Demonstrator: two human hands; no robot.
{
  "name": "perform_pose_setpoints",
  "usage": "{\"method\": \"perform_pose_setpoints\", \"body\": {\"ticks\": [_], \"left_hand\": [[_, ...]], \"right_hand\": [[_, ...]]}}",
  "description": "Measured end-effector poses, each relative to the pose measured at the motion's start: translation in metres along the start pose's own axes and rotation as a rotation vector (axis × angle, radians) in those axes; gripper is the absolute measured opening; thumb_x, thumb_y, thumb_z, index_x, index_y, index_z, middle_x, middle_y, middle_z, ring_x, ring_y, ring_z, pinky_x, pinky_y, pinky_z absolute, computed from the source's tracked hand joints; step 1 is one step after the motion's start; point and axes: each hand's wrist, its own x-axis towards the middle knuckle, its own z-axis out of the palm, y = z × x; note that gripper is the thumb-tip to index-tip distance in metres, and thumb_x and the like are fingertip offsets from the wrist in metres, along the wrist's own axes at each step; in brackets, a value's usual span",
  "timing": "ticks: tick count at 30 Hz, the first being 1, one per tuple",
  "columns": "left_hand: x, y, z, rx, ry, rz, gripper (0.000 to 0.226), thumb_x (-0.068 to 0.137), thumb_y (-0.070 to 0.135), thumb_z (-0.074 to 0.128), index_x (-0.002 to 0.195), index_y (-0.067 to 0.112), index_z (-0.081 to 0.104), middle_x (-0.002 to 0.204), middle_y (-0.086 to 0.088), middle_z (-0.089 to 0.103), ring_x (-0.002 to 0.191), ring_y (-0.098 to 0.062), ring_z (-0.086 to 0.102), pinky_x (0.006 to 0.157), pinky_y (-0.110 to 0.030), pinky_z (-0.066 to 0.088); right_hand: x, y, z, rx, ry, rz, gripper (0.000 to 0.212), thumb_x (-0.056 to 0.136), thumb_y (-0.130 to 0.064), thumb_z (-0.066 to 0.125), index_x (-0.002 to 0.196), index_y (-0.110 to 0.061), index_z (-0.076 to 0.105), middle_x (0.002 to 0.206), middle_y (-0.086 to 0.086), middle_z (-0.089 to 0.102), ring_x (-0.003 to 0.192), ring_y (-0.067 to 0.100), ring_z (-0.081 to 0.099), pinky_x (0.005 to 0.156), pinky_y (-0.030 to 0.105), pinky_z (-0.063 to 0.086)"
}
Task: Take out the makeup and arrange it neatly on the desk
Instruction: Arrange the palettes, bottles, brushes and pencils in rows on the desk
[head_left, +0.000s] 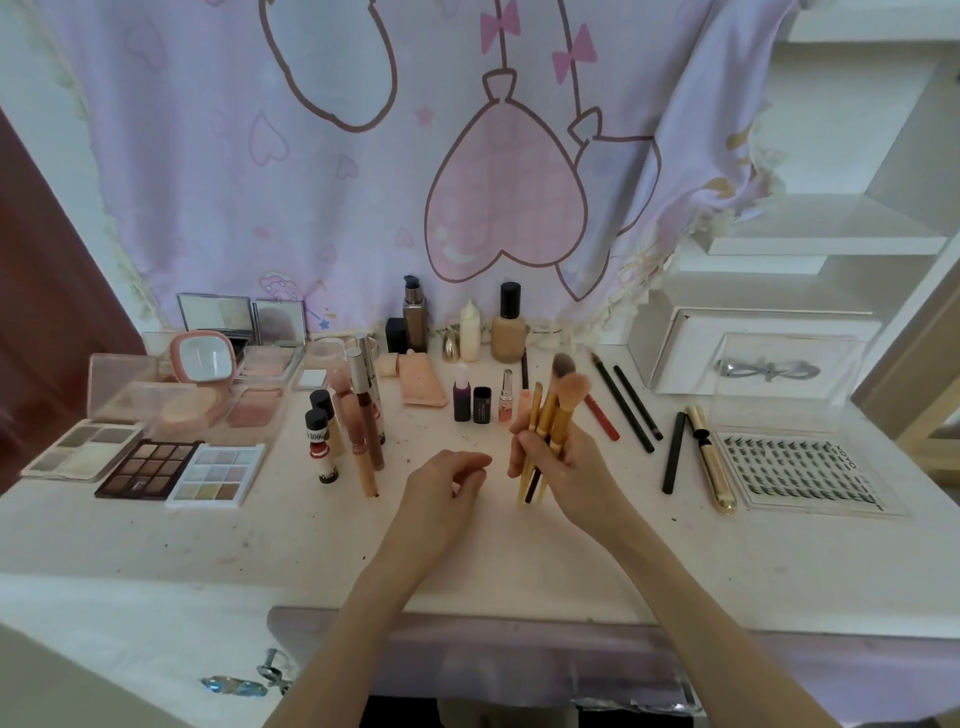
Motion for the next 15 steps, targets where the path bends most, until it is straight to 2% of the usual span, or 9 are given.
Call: {"method": "perform_pose_setpoints", "body": {"ticks": [3,6,8,10,12,13,15], "left_hand": [[-0.001,0.006,-0.011,-0.059,0.137,0.044,0.024,0.092,0.016,0.053,0.114,0.018,0.063,0.106,0.004,0.063,0.085,0.003,0.052,0.072,-0.001,0.037],[0.003,0.026,-0.026,-0.135,0.180,0.106,0.023,0.090,0.023,0.056,0.112,0.023,0.062,0.098,0.014,0.061,0.082,0.010,0.051,0.069,0.000,0.036],[0.008,0.042,-0.039,-0.228,0.108,0.131,0.022,0.088,0.026,0.058,0.110,0.030,0.060,0.087,0.022,0.060,0.079,0.011,0.053,0.068,-0.001,0.037],[0.010,0.051,-0.051,-0.362,-0.055,0.136,0.019,0.086,0.025,0.061,0.105,0.026,0.064,0.075,0.016,0.064,0.063,0.004,0.055,0.065,-0.007,0.043],[0.008,0.055,-0.060,-0.493,-0.226,0.100,0.017,0.085,0.021,0.065,0.102,0.022,0.065,0.084,0.006,0.070,0.057,-0.008,0.054,0.060,-0.017,0.046],[0.005,0.055,-0.062,-0.536,-0.261,0.083,0.016,0.084,0.019,0.066,0.100,0.021,0.066,0.089,0.003,0.072,0.057,-0.013,0.054,0.057,-0.018,0.046],[-0.002,0.052,-0.063,-0.574,-0.205,0.046,0.013,0.082,0.014,0.067,0.095,0.016,0.066,0.090,0.001,0.073,0.060,-0.023,0.056,0.052,-0.020,0.047]], "right_hand": [[0.000,0.002,0.001,-0.033,0.011,0.039,0.019,0.099,-0.007,0.037,0.091,-0.016,0.051,0.066,0.000,0.055,0.062,0.013,0.058,0.069,0.024,0.052],[0.003,-0.003,-0.002,0.021,-0.094,0.102,0.018,0.099,-0.012,0.037,0.090,-0.014,0.053,0.060,-0.007,0.050,0.054,0.012,0.049,0.059,0.026,0.048],[0.005,-0.009,-0.006,0.191,-0.276,0.184,0.018,0.098,-0.020,0.041,0.093,-0.010,0.055,0.061,-0.006,0.047,0.053,0.011,0.043,0.056,0.025,0.042],[0.005,-0.018,-0.008,0.338,-0.456,0.260,0.022,0.095,-0.028,0.045,0.093,-0.010,0.057,0.063,-0.003,0.043,0.055,0.012,0.039,0.056,0.024,0.039],[0.005,-0.025,-0.006,0.366,-0.586,0.301,0.021,0.094,-0.026,0.045,0.093,-0.010,0.059,0.063,-0.002,0.043,0.055,0.011,0.038,0.055,0.022,0.038],[0.005,-0.029,-0.003,0.356,-0.641,0.315,0.021,0.094,-0.025,0.044,0.093,-0.010,0.059,0.063,-0.003,0.043,0.054,0.011,0.038,0.055,0.021,0.037],[0.006,-0.034,0.002,0.303,-0.721,0.335,0.021,0.095,-0.024,0.043,0.093,-0.010,0.058,0.062,-0.005,0.043,0.054,0.009,0.037,0.054,0.019,0.036]]}}
